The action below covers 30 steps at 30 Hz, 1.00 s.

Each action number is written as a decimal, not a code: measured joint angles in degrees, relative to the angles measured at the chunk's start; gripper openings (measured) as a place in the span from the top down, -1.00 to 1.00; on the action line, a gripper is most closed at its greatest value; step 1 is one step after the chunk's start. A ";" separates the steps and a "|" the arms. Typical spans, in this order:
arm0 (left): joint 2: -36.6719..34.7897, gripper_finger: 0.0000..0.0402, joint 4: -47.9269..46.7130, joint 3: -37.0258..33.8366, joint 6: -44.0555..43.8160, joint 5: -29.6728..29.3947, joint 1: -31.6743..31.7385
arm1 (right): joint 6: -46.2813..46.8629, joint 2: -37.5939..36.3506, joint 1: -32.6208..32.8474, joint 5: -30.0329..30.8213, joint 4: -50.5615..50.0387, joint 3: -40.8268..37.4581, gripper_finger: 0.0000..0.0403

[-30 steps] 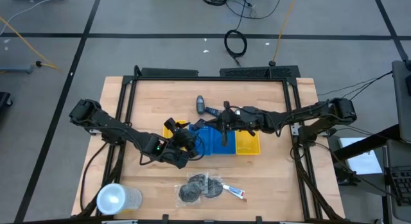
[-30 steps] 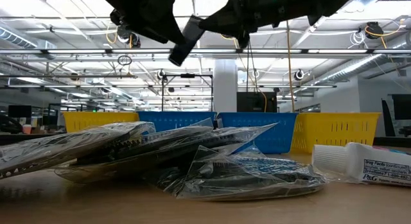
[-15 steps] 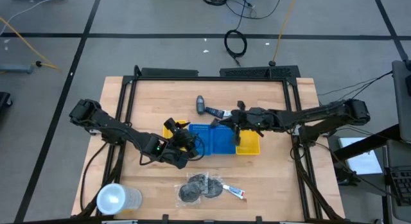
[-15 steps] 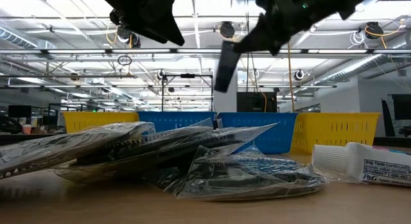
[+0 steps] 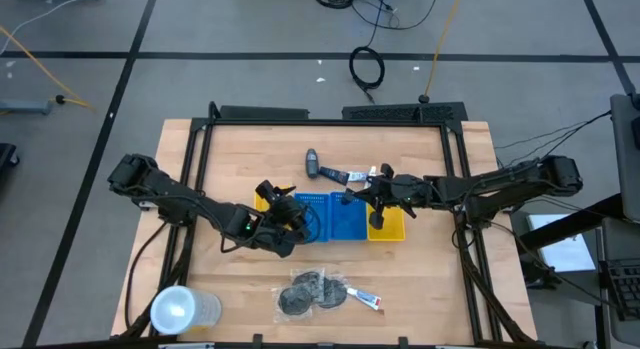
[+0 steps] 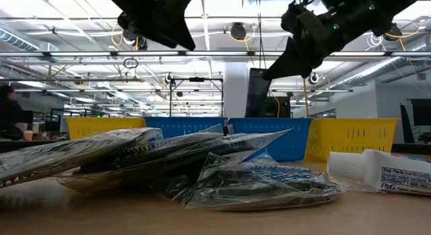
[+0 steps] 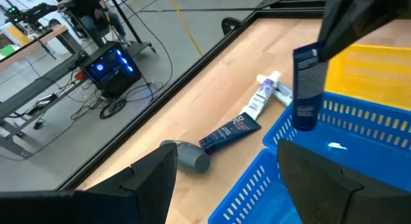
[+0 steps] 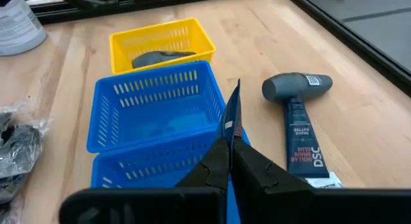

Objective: Pick & Place Travel size toiletries
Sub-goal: Put the blue shaving cream into the right blue basket, then put the white toothpaste into the left blue basket

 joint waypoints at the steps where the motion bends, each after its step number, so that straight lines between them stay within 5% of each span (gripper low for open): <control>1: 0.00 -0.33 0.01 0.00 -0.01 0.17 0.24 | 0.00 0.00 0.00 0.00 0.00 0.00 1.00; 15: 0.00 -0.33 0.24 0.00 -0.14 4.40 1.71 | -0.04 1.51 0.00 -0.23 -0.47 -0.04 0.96; 30: 0.00 -0.33 0.24 0.00 0.10 4.36 1.71 | -3.03 1.51 0.09 -6.27 -0.12 -0.04 0.36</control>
